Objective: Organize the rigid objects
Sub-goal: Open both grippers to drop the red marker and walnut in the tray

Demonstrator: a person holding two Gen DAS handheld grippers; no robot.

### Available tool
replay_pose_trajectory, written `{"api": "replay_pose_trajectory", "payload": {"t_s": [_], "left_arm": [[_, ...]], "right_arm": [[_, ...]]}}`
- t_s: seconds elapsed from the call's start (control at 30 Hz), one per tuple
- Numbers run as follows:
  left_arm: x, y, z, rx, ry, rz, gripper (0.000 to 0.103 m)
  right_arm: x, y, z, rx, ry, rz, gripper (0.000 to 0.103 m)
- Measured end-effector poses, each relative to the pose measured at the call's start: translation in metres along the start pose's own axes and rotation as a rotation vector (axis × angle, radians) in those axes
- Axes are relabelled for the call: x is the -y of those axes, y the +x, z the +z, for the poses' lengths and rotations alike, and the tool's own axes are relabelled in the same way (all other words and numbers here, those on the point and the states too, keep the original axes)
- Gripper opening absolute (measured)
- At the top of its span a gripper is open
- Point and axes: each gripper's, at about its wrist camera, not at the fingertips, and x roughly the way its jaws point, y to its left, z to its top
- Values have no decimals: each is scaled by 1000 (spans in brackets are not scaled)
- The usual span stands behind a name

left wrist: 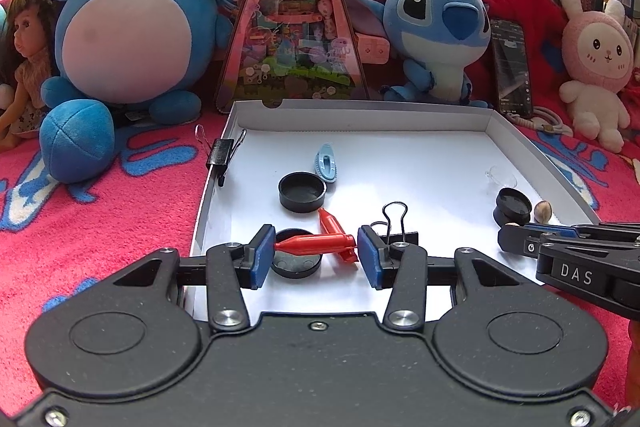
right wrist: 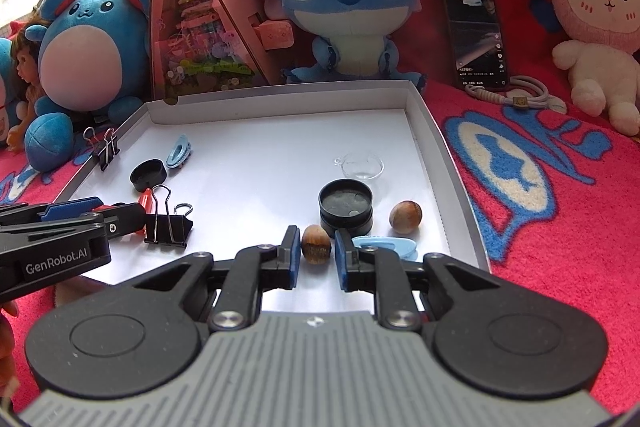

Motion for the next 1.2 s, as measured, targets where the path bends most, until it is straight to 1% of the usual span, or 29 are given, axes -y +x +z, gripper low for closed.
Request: {"api": "replay_pose_trajectory", "payload": {"t_s": [0.07, 0.1, 0.13, 0.2, 0.23, 0.33, 0.4, 0.5, 0.67, 0.8, 1.0, 1.1, 1.2], "left_arm": [[0, -1, 0, 3, -4, 1, 53], [-1, -2, 0, 5, -5, -3, 54], [-1, -3, 1, 7, -7, -8, 55], [-1, -6, 1, 10, -8, -13, 57], [-1, -7, 2, 12, -9, -15, 57], [-1, -12, 2, 18, -12, -26, 65], [-1, -15, 2, 24, -13, -33, 70], [-1, -20, 3, 33, -10, -38, 76], [-2, -28, 3, 42, -9, -41, 80], [-4, -34, 3, 49, -14, -41, 83], [-4, -42, 1, 60, -1, -45, 86], [-3, -46, 0, 65, 7, -50, 89], [-3, -48, -1, 66, 7, -48, 90]], "right_arm": [[-1, -2, 0, 7, -1, 0, 28], [-1, -3, 0, 10, -3, -2, 30], [-2, -4, 0, 13, -6, -3, 33], [-3, -6, 0, 21, -13, -5, 42], [-4, -8, 0, 25, -18, -6, 45], [-6, -11, 0, 38, -29, -13, 47], [-6, -14, 0, 46, -33, -19, 52], [-6, -17, 0, 55, -36, -20, 56], [-8, -25, -1, 77, -50, -25, 62], [-8, -31, 0, 94, -57, -30, 72], [-5, -39, -1, 115, -44, -36, 82], [-3, -42, -2, 122, -36, -37, 87], [-2, -44, -2, 124, -29, -38, 88]]}}
